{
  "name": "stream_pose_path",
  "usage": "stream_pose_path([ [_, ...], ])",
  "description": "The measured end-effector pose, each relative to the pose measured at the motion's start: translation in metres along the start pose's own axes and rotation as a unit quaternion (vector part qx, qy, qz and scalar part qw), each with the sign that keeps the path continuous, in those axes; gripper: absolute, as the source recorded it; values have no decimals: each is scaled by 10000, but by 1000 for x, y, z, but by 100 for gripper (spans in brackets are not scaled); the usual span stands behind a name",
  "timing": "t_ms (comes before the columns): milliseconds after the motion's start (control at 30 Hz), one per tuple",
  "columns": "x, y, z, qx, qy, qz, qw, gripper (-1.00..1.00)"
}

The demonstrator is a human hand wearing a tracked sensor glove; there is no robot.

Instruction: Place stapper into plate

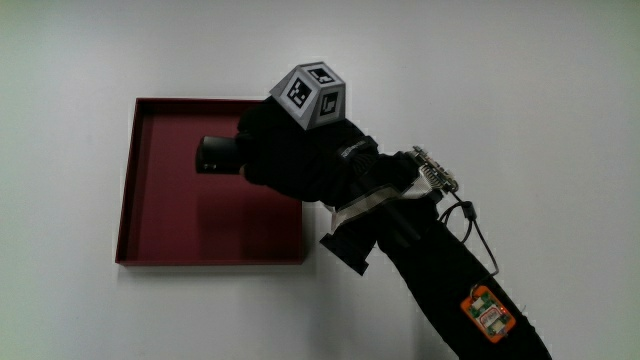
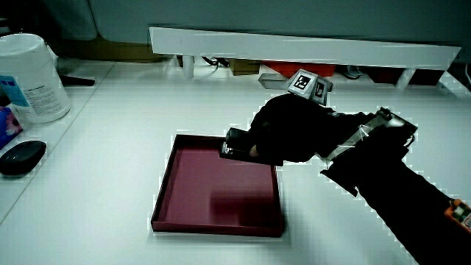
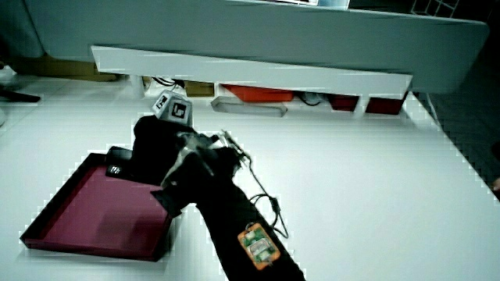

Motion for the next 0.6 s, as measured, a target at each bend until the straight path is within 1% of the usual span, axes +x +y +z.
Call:
stream_pose_path([
  [33,3,4,-7,-35,-139,-85,9999,0],
  [67,0,4,-9,-96,-32,30,9999,0],
  [133,-2,6,-16,-225,100,87,9997,0],
  [167,-3,7,-20,-199,42,40,9998,0],
  [200,1,11,-28,-283,-45,-3,9996,0],
  [233,2,13,-33,-347,49,3,9994,0],
  [267,3,15,-38,-393,-15,-20,9992,0],
  [300,5,17,-44,-477,-13,10,9989,0],
  [333,4,18,-47,-512,-7,-47,9987,0],
  [400,7,20,-56,-646,33,-30,9979,0],
  [433,9,22,-60,-661,-58,-95,9977,0],
  [500,10,23,-65,-737,15,-106,9972,0],
  [533,12,24,-68,-673,-12,-161,9976,0],
  [600,17,26,-75,-850,56,-146,9963,0],
])
